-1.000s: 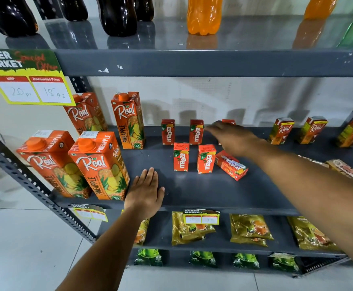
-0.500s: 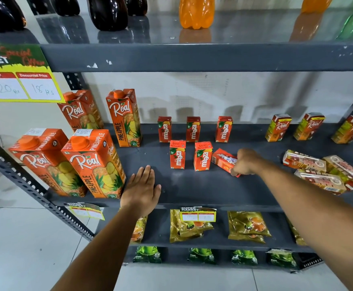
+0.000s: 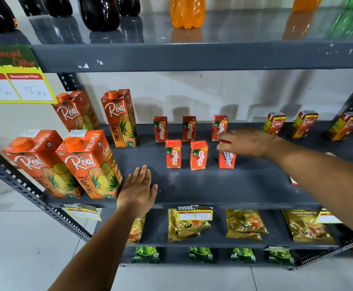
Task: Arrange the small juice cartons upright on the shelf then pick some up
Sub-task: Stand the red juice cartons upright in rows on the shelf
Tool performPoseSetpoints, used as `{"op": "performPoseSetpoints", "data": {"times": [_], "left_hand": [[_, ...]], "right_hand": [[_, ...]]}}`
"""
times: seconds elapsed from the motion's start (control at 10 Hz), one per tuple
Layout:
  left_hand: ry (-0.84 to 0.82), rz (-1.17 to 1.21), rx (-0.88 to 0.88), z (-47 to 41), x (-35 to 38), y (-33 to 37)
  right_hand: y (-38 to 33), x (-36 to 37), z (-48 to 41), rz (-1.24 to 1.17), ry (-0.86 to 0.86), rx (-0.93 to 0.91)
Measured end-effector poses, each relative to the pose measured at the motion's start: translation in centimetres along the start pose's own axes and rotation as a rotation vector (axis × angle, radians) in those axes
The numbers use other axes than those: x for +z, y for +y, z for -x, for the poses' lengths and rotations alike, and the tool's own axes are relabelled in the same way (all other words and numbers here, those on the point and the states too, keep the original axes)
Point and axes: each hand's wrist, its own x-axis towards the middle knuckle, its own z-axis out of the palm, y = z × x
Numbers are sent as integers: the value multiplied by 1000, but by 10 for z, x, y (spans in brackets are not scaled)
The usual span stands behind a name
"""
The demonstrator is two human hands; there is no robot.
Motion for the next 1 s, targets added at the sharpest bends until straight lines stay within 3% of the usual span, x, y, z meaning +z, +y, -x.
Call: {"op": "performPoseSetpoints", "data": {"times": [0.2, 0.3, 0.5, 0.7, 1.0], "left_hand": [[0, 1, -4, 1, 0, 0], [-10, -1, -3, 0, 0, 0], [-8, 9, -2, 1, -1, 0], [-12, 13, -4, 1, -2, 1], [-20, 10, 1, 0, -1, -1]], "right_hand": [[14, 2, 1, 155, 40, -187], [14, -13, 3, 104, -78, -143], [14, -15, -2, 138, -95, 64], [-4, 2, -28, -152, -37, 431], [-18, -2, -22, -236, -2, 581]]}}
